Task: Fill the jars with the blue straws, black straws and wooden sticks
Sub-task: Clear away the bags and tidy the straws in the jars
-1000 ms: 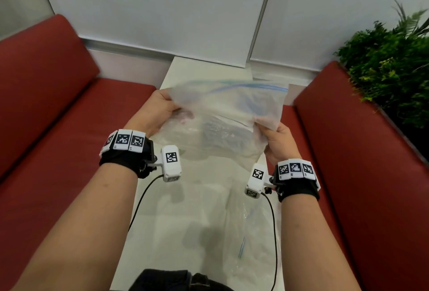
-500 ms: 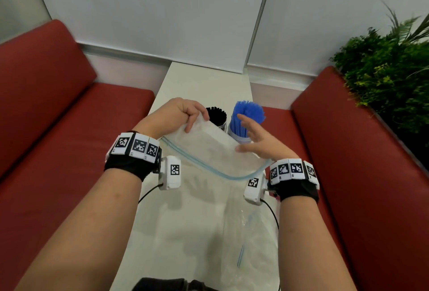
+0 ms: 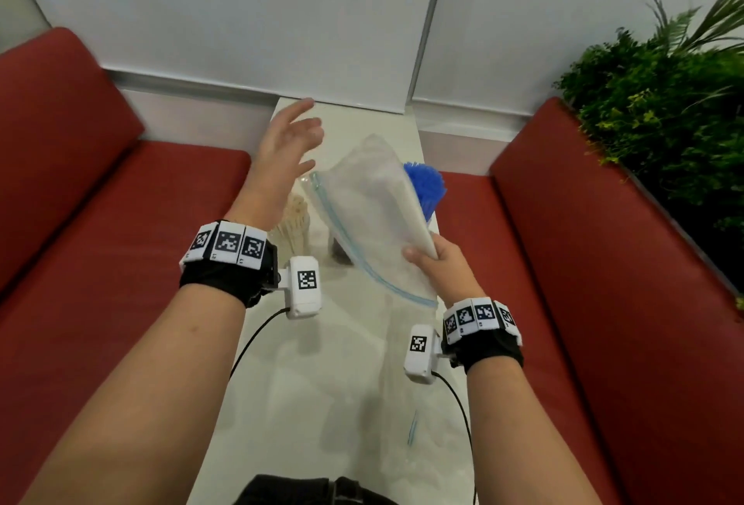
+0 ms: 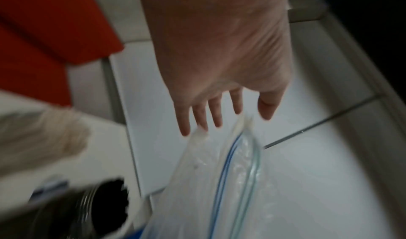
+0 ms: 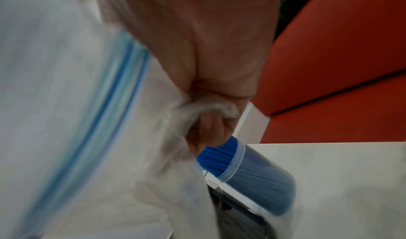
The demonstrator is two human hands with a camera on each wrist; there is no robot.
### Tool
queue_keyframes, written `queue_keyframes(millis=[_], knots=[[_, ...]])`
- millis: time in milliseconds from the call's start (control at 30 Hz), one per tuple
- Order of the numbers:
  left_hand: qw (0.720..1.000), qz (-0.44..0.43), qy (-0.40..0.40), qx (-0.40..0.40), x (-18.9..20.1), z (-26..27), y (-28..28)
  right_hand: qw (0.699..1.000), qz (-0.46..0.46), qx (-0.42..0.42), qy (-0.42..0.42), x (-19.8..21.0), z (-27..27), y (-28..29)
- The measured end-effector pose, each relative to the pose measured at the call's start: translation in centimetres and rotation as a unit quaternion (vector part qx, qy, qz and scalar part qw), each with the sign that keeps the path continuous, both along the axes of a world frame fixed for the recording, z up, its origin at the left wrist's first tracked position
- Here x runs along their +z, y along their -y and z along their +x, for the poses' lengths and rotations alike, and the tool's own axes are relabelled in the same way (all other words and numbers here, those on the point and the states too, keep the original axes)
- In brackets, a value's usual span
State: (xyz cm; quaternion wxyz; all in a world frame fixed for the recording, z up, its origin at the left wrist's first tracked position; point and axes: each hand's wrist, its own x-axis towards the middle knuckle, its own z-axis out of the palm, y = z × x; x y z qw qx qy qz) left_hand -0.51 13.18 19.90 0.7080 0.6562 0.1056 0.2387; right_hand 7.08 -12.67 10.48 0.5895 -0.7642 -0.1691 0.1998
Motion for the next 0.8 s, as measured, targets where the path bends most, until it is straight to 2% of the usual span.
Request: queue_keyframes(millis=[67, 133, 200, 267, 367, 433, 500, 567, 633, 733, 800], knots=[[0.997, -0.072, -0.025, -0.018, -1.3, 0.7, 1.8, 0.997, 0.007, -0.078, 0.024, -0.4, -0.1, 1.2], [0.987, -0.082, -0.091, -0.107, -2.9, 1.4, 4.6, 0.992, 0.006, -0.126, 0.022, -1.0, -0.5, 2.6], [0.967, -0.052, -0.163, -0.19, -4.4, 2.2, 7.8, 0.992, 0.006, -0.123, -0.009, -1.9, -1.3, 4.1], [0.951, -0.024, -0.198, -0.237, -6.0, 3.1, 10.6, 0.994, -0.021, -0.101, -0.045, -3.2, -2.5, 5.7], [0.944, 0.004, -0.221, -0.243, -8.5, 4.0, 14.1, 0.986, -0.087, -0.079, -0.114, -5.7, -4.1, 8.8], [0.931, 0.019, -0.258, -0.258, -10.6, 4.2, 16.0, 0.977, -0.114, -0.054, -0.171, -7.6, -5.0, 10.7], [0.906, 0.05, -0.307, -0.288, -13.1, 4.1, 17.8, 0.956, -0.181, -0.048, -0.226, -9.3, -5.9, 12.0], [0.875, 0.127, -0.35, -0.309, -16.0, 3.9, 19.2, 0.925, -0.279, -0.116, -0.23, -11.3, -6.7, 12.7], [0.841, 0.242, -0.388, -0.288, -18.8, 3.5, 20.1, 0.885, -0.355, -0.191, -0.233, -13.4, -7.4, 13.0], [0.789, 0.348, -0.454, -0.225, -22.9, 2.6, 21.0, 0.849, -0.392, -0.213, -0.281, -16.0, -8.1, 12.6], [0.771, 0.352, -0.491, -0.2, -25.1, 1.9, 21.4, 0.839, -0.399, -0.218, -0.298, -17.7, -8.2, 12.2]])
